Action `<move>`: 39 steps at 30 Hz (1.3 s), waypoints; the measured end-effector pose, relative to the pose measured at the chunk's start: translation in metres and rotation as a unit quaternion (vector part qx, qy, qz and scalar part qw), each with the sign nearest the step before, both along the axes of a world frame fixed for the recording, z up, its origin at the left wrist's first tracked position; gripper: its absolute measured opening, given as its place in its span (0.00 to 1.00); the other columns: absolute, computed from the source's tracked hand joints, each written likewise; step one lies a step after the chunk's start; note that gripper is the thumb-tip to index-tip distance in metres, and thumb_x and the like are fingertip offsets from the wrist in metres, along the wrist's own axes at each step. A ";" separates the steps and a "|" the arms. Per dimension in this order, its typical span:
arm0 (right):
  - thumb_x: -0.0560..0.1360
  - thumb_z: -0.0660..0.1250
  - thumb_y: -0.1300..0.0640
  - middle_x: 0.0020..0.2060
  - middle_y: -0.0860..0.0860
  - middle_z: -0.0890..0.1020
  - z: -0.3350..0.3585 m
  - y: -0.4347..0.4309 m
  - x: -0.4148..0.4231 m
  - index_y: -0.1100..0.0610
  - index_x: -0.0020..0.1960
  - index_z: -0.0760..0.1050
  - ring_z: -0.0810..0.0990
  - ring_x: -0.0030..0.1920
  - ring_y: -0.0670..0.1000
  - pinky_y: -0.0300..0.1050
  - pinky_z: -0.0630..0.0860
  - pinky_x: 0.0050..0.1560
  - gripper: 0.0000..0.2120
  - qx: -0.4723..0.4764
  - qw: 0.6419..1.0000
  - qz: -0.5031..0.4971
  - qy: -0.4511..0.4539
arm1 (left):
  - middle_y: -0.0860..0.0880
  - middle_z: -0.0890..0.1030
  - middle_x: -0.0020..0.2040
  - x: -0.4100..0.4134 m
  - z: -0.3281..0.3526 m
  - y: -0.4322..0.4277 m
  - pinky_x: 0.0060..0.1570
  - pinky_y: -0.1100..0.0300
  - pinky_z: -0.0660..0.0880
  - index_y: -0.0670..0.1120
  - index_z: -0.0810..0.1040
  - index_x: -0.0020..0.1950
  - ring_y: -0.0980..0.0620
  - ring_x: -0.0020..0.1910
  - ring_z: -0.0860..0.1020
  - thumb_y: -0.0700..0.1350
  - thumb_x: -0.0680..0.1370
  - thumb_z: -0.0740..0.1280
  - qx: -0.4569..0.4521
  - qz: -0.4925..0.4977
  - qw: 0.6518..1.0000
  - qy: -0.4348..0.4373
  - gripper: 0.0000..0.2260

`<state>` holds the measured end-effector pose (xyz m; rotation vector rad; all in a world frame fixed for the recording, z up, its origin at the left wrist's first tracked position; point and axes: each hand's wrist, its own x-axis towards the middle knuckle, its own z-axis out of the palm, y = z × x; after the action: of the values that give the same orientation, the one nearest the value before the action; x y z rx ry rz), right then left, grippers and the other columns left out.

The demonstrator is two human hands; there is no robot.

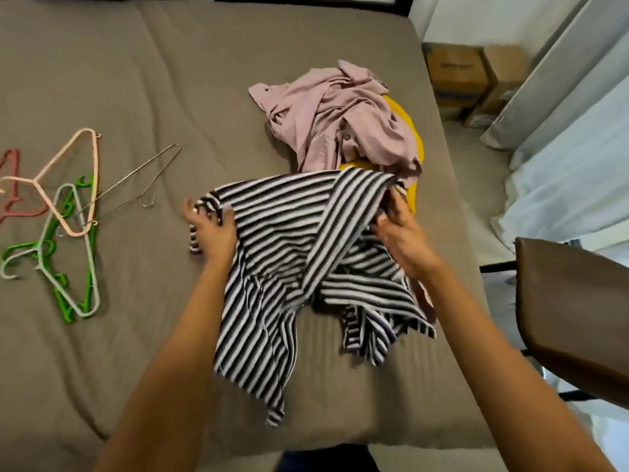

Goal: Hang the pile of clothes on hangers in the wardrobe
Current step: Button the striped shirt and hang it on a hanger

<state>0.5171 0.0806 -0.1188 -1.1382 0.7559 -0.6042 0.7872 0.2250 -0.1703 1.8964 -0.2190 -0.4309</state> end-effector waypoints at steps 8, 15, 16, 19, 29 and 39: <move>0.68 0.65 0.47 0.56 0.62 0.79 -0.101 0.021 -0.049 0.65 0.62 0.73 0.77 0.56 0.61 0.47 0.71 0.53 0.28 -0.180 0.878 -0.089 0.435 | 0.42 0.79 0.52 -0.078 -0.070 0.046 0.54 0.54 0.71 0.41 0.75 0.56 0.43 0.54 0.76 0.55 0.72 0.72 0.219 -0.327 0.907 -0.148 0.21; 0.68 0.66 0.50 0.53 0.51 0.78 -0.135 0.055 -0.046 0.64 0.63 0.73 0.75 0.53 0.50 0.38 0.66 0.48 0.27 -0.195 0.906 -0.068 0.369 | 0.42 0.72 0.62 -0.096 -0.101 0.029 0.56 0.48 0.73 0.43 0.65 0.65 0.40 0.60 0.74 0.59 0.72 0.69 0.380 -0.331 0.853 -0.135 0.30; 0.71 0.66 0.54 0.52 0.55 0.80 -0.135 0.056 -0.043 0.64 0.60 0.75 0.77 0.51 0.52 0.40 0.66 0.48 0.20 -0.199 0.902 -0.100 0.371 | 0.42 0.74 0.61 -0.093 -0.103 0.024 0.54 0.49 0.73 0.43 0.66 0.64 0.40 0.59 0.75 0.57 0.74 0.68 0.397 -0.326 0.847 -0.140 0.26; 0.70 0.62 0.62 0.43 0.53 0.79 -0.123 0.055 -0.055 0.60 0.47 0.78 0.76 0.47 0.50 0.40 0.69 0.48 0.09 -0.258 0.907 -0.178 0.280 | 0.38 0.80 0.52 -0.072 -0.096 0.012 0.49 0.52 0.73 0.40 0.75 0.54 0.39 0.53 0.78 0.48 0.79 0.63 0.354 -0.286 0.883 -0.112 0.12; 0.71 0.52 0.47 0.76 0.57 0.53 -0.143 0.115 -0.180 0.59 0.75 0.56 0.64 0.72 0.50 0.39 0.49 0.70 0.34 -0.410 0.609 0.446 0.512 | 0.31 0.76 0.57 0.038 -0.007 -0.041 0.53 0.49 0.68 0.33 0.69 0.60 0.36 0.56 0.75 0.46 0.83 0.54 0.066 0.118 0.989 -0.056 0.16; 0.75 0.63 0.66 0.42 0.57 0.81 -0.110 0.041 -0.071 0.61 0.49 0.78 0.79 0.44 0.56 0.42 0.69 0.44 0.06 -0.254 0.841 -0.011 0.478 | 0.40 0.82 0.52 0.024 -0.051 0.014 0.50 0.55 0.74 0.40 0.80 0.56 0.45 0.51 0.80 0.53 0.69 0.75 0.195 -0.167 0.966 -0.001 0.22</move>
<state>0.4464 0.1220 -0.2288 -1.9703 1.5153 -0.2076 0.8112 0.2386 -0.2217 2.2533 -0.4896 -0.7429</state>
